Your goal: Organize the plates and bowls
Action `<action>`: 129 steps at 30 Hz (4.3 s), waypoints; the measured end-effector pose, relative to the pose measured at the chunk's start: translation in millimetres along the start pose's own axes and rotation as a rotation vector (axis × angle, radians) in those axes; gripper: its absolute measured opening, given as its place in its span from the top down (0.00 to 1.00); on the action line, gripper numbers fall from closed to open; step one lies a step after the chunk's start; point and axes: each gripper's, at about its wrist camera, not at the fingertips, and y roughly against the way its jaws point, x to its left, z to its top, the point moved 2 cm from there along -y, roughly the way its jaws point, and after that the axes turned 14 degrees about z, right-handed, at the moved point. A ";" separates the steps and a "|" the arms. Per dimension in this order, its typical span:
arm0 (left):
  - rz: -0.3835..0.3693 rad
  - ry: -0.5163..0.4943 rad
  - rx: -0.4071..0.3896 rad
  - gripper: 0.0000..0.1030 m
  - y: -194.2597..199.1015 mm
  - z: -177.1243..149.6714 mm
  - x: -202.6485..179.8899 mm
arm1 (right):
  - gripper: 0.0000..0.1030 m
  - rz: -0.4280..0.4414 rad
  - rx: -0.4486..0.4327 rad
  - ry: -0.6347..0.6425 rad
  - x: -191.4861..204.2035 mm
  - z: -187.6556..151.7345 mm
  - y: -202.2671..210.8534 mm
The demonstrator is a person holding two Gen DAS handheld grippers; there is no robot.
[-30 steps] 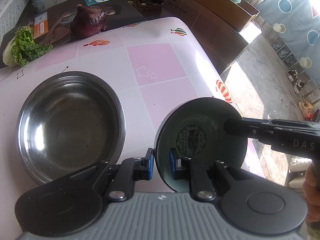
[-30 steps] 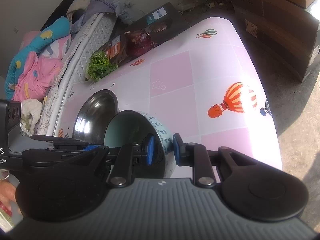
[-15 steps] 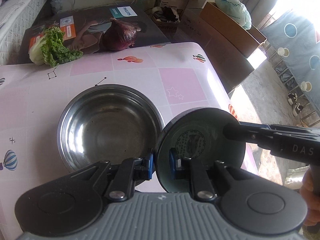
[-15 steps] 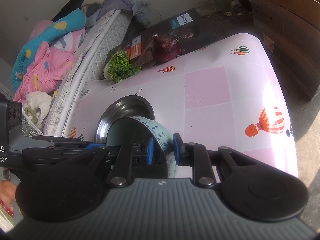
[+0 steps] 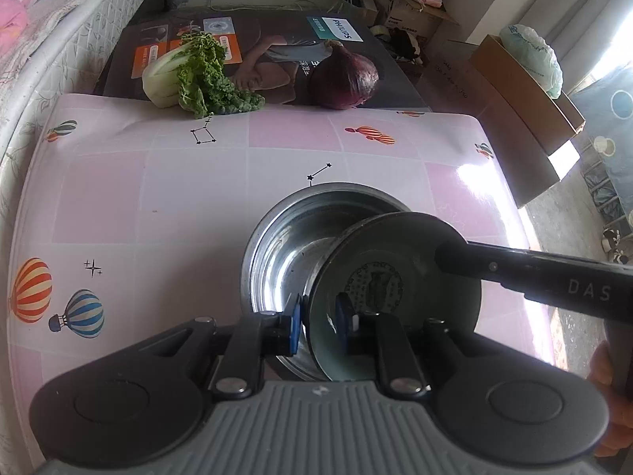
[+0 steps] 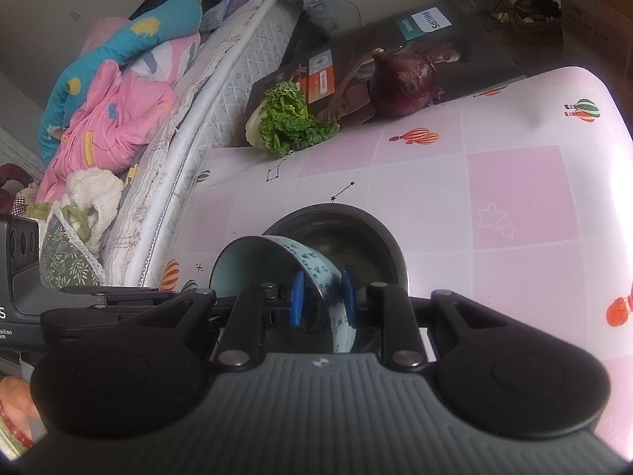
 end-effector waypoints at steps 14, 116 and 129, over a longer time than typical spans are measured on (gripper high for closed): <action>0.005 -0.022 -0.029 0.69 -5.6 -1.6 4.9 | 0.79 -0.003 -0.011 0.005 -10.6 0.6 -26.6; -0.167 -0.083 -0.202 0.79 63.6 -318.3 -90.1 | 0.93 -0.059 -0.375 -0.253 -90.7 -344.5 210.8; -0.195 -0.150 -0.189 0.77 75.0 -351.0 -80.5 | 0.93 -0.100 -0.347 -0.234 -69.3 -390.3 223.1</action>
